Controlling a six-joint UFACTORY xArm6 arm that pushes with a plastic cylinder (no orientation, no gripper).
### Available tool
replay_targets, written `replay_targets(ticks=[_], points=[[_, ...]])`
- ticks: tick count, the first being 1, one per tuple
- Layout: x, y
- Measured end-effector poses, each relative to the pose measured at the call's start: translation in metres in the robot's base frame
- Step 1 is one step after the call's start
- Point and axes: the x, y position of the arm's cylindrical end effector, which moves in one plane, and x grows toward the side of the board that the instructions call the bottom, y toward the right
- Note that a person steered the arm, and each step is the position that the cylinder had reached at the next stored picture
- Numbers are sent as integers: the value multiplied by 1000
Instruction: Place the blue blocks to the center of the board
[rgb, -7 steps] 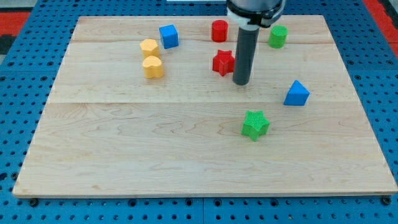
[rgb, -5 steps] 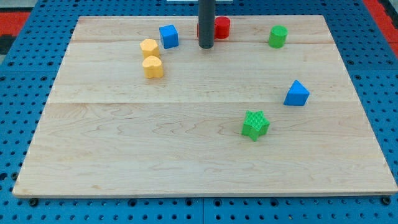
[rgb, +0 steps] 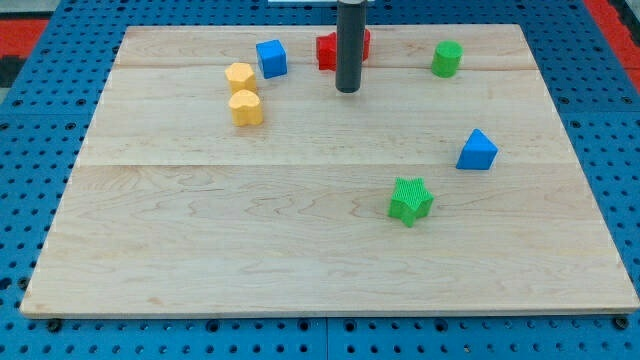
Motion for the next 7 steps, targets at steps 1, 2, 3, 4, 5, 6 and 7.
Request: replay_targets(ticks=[1, 2, 3, 4, 5, 6, 7], points=[[0, -12], [-23, -68], [-30, -53], [-58, -72], [-77, -151], [-115, -168], [-99, -239]])
